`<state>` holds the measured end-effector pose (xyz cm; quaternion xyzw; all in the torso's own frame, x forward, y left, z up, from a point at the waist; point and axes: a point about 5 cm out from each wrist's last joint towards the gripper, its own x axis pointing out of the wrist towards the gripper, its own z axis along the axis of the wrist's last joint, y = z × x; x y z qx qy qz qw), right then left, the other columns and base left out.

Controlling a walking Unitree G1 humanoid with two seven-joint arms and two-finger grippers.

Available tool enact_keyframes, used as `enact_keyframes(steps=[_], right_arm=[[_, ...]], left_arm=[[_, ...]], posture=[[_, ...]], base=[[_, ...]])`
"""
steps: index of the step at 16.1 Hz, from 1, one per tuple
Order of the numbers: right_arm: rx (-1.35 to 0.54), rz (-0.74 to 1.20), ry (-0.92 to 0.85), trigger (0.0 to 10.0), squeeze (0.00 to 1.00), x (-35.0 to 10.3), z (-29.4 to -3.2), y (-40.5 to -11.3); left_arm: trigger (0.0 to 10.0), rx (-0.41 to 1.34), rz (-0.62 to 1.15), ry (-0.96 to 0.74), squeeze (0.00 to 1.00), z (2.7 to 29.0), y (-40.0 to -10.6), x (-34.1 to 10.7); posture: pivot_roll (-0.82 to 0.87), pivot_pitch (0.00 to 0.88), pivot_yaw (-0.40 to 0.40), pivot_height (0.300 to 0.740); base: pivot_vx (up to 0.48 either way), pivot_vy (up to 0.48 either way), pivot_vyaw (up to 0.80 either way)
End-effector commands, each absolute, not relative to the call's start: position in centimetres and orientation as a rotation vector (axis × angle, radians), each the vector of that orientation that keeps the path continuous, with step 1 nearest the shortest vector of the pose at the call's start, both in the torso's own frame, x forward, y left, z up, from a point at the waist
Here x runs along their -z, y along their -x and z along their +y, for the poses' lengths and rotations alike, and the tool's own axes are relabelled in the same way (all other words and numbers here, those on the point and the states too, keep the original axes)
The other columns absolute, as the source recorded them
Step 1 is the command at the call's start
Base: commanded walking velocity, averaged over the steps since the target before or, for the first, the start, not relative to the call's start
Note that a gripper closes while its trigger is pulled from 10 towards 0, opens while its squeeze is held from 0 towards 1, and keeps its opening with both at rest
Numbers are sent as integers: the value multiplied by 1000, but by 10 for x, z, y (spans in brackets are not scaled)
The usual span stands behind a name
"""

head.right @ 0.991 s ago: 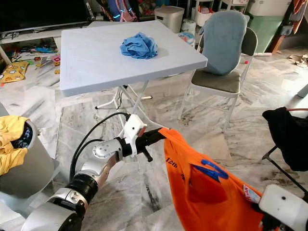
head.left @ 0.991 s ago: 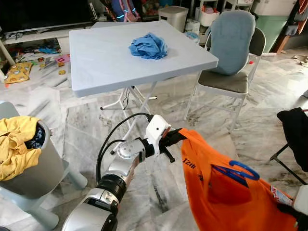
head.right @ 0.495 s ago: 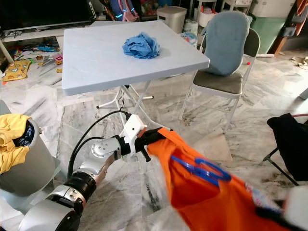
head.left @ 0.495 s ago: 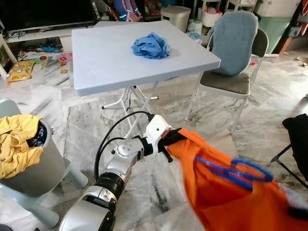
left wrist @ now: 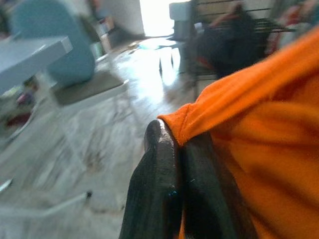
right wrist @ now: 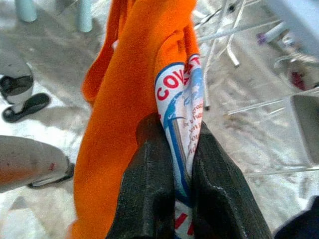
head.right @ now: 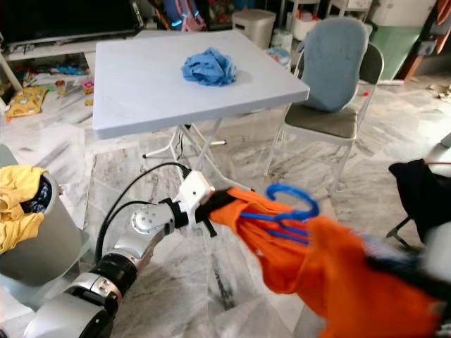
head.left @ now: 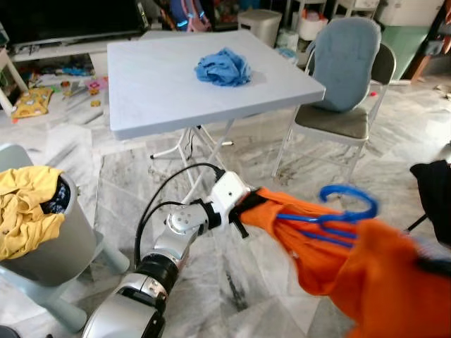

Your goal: Hang hanger

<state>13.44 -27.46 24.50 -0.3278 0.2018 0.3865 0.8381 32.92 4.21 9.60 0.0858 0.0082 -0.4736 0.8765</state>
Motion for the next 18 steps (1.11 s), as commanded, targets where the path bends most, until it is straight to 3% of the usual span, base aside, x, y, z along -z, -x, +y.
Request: enact_keyframes(steps=[1, 6, 10, 13, 18], right_arm=[[-789, 419, 676, 10000, 0, -231, -272, -140], [-714, 502, 668, 10000, 0, -191, -272, -152], [-521, 520, 726, 10000, 0, -174, -279, -175], [-558, 411, 611, 10000, 0, -192, -264, -180], [-379, 276, 547, 10000, 0, -212, -262, -209]], left_arm=[[10000, 911, 29, -169, 1000, 49, -339, -102], [10000, 680, -55, -216, 1000, 74, -360, -123], [10000, 570, -155, -208, 1000, 73, -367, -141], [10000, 577, -79, -191, 1000, 71, -361, -122], [10000, 651, -68, -134, 1000, 50, -350, -114]], posture=[[-98, 0, -37, 740], [-82, 0, -42, 740], [-80, 0, -41, 740], [-90, 0, -42, 740], [-95, 0, -41, 740]], base=[[0, 0, 0], [0, 0, 0], [0, 0, 0], [0, 0, 0], [0, 0, 0]])
